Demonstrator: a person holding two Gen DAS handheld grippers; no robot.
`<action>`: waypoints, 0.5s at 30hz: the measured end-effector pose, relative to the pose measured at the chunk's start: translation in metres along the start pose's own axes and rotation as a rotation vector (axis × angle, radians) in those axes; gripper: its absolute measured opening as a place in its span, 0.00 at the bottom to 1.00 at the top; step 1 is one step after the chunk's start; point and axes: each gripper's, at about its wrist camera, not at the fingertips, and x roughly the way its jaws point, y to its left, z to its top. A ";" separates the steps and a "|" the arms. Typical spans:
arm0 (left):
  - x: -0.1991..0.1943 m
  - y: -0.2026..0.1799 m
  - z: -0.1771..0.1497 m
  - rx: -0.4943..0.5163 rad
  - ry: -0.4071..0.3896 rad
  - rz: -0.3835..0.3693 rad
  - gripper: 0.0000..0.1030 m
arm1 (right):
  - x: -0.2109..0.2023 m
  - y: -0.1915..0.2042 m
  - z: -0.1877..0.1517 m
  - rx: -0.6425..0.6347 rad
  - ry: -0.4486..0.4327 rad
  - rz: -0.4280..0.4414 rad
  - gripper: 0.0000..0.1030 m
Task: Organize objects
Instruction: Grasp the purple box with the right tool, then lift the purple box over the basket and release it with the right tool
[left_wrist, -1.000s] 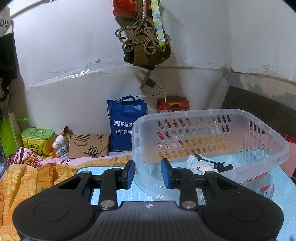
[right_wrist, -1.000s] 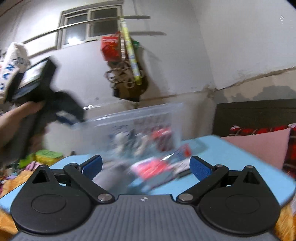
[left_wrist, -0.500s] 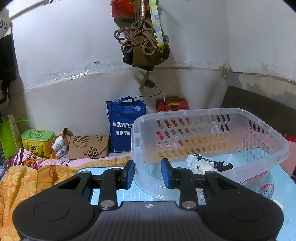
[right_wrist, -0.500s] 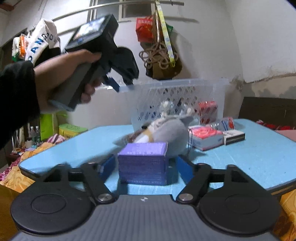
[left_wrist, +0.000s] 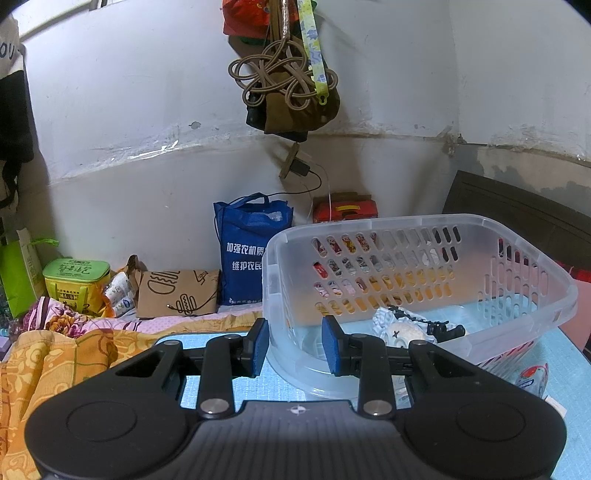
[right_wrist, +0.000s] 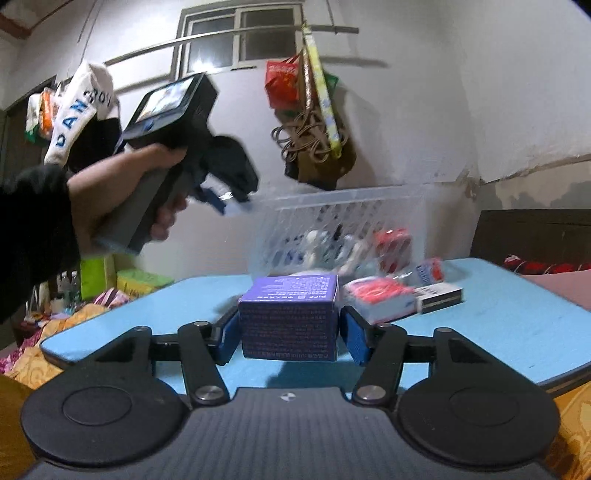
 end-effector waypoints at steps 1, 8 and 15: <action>0.000 0.000 0.000 0.000 0.001 0.000 0.34 | -0.002 -0.004 0.001 0.004 -0.008 -0.005 0.59; 0.000 0.000 0.000 0.001 0.000 0.001 0.34 | -0.007 -0.024 0.012 0.018 -0.037 -0.055 0.59; 0.000 0.000 0.001 0.001 0.001 0.001 0.34 | -0.003 -0.037 0.011 0.002 -0.019 -0.092 0.59</action>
